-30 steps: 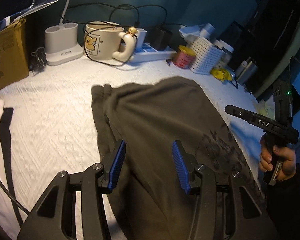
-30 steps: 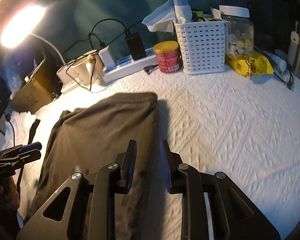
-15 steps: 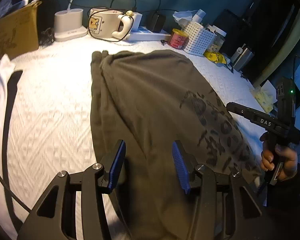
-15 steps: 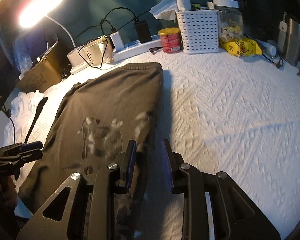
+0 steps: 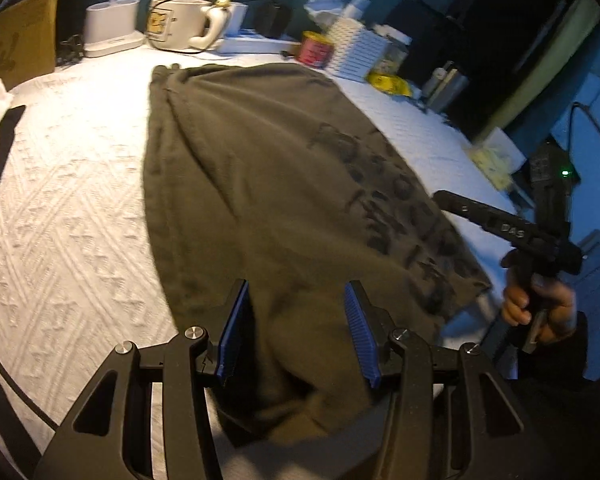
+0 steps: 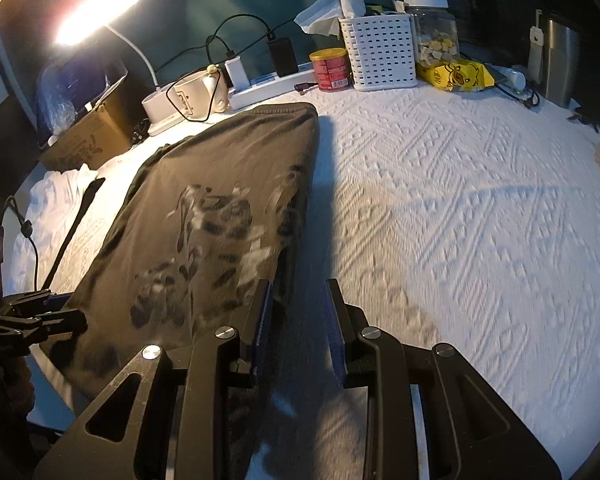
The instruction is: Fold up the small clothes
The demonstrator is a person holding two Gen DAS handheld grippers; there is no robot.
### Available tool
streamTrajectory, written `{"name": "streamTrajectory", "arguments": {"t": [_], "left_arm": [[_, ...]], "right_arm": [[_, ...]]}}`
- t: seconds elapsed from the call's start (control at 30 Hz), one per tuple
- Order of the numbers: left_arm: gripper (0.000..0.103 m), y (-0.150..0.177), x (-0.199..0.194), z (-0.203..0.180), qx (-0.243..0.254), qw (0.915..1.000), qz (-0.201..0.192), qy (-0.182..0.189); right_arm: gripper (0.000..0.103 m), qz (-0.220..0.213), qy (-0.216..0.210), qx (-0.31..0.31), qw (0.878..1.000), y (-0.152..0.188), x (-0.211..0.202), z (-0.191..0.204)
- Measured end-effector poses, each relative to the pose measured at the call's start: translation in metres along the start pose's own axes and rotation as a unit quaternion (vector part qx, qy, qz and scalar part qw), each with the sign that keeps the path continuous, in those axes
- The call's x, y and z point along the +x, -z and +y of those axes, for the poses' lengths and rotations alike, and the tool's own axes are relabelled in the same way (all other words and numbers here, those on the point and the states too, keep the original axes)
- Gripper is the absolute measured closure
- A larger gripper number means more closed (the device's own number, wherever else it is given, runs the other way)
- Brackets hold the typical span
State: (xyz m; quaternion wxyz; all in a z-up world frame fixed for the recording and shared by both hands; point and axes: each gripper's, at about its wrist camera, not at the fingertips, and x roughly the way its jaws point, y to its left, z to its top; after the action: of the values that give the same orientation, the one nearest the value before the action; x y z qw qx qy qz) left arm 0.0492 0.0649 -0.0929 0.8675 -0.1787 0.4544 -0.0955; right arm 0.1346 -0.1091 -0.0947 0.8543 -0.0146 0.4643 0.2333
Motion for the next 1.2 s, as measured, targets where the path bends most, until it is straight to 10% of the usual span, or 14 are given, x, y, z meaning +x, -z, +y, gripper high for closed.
{"name": "streamTrajectory", "arguments": {"t": [0.17,0.33,1.2], "left_arm": [[0.056,0.01,0.003,-0.012,0.035,0.9993,0.012,-0.007],[0.1,0.013,-0.005,-0.014,0.051,0.9985,0.001,-0.019],[0.093,0.037,-0.01,-0.003,0.032,0.9989,0.031,-0.014]], "right_arm": [[0.075,-0.005,-0.001,-0.001,1.0,0.01,-0.008,0.001],[0.075,0.006,0.002,-0.002,1.0,0.019,-0.007,0.002],[0.081,0.02,-0.034,0.005,0.999,0.08,-0.035,0.019]]}}
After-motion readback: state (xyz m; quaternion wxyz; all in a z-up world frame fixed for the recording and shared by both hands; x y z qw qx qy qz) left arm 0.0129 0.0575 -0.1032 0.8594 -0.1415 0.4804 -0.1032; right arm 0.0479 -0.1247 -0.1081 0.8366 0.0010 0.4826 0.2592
